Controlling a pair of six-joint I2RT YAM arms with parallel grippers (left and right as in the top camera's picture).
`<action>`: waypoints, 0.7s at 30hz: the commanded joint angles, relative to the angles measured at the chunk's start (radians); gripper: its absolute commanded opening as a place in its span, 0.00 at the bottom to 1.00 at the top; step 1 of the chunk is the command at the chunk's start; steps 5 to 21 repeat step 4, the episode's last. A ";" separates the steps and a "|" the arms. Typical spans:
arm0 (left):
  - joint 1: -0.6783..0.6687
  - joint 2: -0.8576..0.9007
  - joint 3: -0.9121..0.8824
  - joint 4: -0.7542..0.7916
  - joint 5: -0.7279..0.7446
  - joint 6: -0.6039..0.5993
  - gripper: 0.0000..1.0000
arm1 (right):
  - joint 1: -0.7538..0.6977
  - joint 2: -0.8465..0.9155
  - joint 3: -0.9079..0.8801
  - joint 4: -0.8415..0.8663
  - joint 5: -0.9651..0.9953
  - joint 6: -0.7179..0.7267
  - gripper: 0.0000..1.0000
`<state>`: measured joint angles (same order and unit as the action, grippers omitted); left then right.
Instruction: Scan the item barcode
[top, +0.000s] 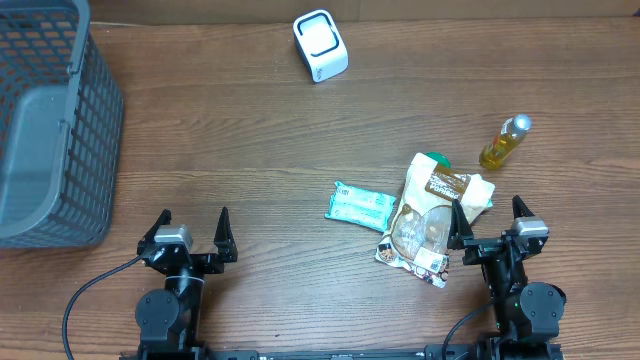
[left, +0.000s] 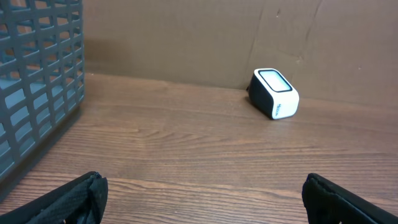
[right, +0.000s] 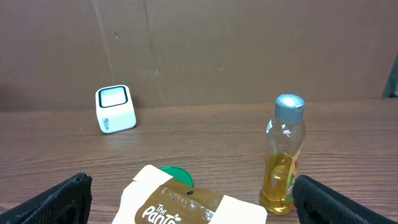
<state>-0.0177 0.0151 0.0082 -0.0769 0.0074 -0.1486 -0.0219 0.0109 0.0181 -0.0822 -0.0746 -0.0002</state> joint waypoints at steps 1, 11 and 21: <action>0.004 -0.011 -0.003 -0.001 0.008 0.022 1.00 | -0.006 -0.008 -0.010 0.005 -0.006 -0.005 1.00; 0.004 -0.011 -0.003 -0.001 0.008 0.022 0.99 | -0.006 -0.008 -0.010 0.005 -0.006 -0.005 1.00; 0.004 -0.011 -0.003 -0.001 0.008 0.022 0.99 | -0.006 -0.008 -0.010 0.005 -0.006 -0.005 1.00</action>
